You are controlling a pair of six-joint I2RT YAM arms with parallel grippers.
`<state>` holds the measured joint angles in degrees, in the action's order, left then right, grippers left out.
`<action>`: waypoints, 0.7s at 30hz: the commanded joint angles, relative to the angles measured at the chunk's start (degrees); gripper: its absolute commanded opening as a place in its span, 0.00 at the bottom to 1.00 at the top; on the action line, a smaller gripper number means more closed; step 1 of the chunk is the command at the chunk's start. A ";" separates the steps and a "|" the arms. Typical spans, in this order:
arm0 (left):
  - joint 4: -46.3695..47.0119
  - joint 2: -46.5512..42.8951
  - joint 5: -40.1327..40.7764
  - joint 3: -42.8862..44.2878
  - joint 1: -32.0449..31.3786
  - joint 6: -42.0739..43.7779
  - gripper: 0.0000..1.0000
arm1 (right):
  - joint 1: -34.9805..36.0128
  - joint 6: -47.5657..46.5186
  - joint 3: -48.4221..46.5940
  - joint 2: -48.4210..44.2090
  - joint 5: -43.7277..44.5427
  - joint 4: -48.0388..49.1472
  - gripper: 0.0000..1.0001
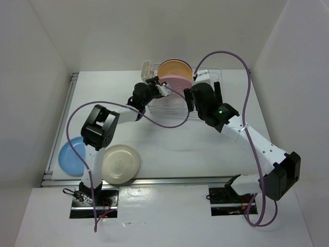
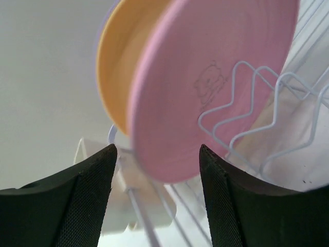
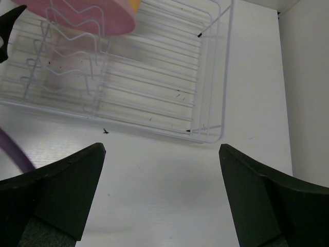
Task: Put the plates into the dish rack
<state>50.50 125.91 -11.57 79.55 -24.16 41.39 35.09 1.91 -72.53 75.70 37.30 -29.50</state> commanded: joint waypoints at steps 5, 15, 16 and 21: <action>-13.27 -28.64 9.37 -8.17 -1.24 -7.36 0.73 | -0.81 -0.51 3.45 -1.00 -2.66 6.64 1.00; -31.50 -53.56 15.51 -21.45 -1.76 -12.37 0.77 | -1.34 -1.03 5.91 -2.75 -7.15 8.41 1.00; -33.34 -55.31 16.05 -21.45 -1.76 -13.77 0.77 | -1.34 -1.03 5.91 -2.75 -6.46 8.40 1.00; -56.36 -64.63 18.94 -21.45 -0.54 -26.59 0.77 | -1.34 -1.56 7.14 -4.77 -5.22 8.40 1.00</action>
<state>8.69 65.71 3.27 57.80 -25.56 24.84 34.09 0.99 -65.91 73.65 31.03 -23.64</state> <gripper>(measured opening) 0.772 1.000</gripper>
